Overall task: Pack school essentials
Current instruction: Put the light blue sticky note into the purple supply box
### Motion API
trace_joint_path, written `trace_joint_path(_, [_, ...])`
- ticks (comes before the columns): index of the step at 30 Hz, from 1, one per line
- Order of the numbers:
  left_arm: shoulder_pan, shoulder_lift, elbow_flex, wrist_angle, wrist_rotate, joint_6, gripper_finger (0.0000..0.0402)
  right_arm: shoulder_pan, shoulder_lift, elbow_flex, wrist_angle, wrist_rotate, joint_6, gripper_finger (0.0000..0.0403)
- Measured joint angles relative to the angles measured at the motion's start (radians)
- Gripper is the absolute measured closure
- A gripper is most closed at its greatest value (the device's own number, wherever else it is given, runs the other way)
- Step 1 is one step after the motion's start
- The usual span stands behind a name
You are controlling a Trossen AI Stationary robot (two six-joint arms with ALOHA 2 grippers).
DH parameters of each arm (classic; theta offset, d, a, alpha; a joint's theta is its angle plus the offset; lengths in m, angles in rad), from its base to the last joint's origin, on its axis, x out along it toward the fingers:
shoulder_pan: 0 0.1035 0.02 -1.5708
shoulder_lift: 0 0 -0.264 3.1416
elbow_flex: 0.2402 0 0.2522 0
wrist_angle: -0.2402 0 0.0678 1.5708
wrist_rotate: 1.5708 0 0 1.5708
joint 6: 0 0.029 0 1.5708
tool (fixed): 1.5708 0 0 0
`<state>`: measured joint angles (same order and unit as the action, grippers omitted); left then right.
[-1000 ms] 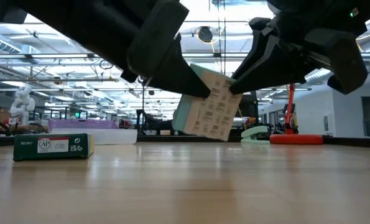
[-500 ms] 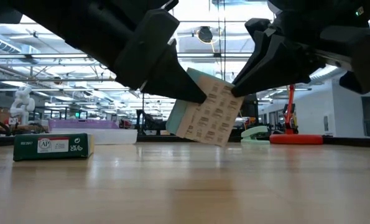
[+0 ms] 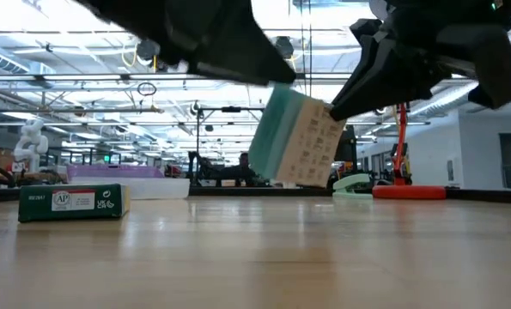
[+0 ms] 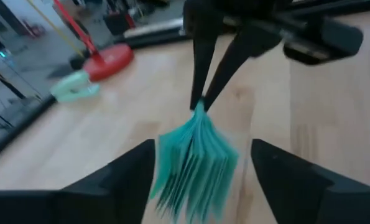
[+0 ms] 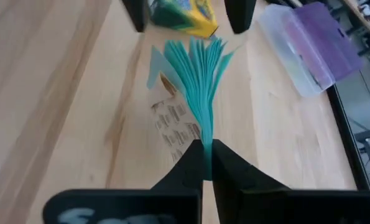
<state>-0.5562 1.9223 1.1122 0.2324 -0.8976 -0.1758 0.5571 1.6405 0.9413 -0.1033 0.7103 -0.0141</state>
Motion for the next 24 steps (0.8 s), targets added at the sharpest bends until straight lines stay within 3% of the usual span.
trace_joint_path(10, [0.024, 0.002, 0.057, 0.032, -0.034, 0.153, 0.0055, -0.007, -0.013, 0.0, -0.028, 0.055, 0.05, 0.04])
trace_joint_path(14, [0.075, 0.002, 0.121, -0.011, 0.013, 0.221, 0.0033, -0.015, -0.013, 0.0, -0.03, 0.106, 0.054, 0.04])
trace_joint_path(20, [0.168, 0.002, 0.241, -0.298, 0.162, 0.203, 0.0036, -0.023, -0.013, 0.0, -0.042, 0.132, 0.055, 0.04])
trace_joint_path(24, [0.193, 0.002, 0.253, -0.431, 0.18, 0.127, 0.0064, -0.023, -0.013, 0.0, -0.06, 0.172, 0.058, 0.04])
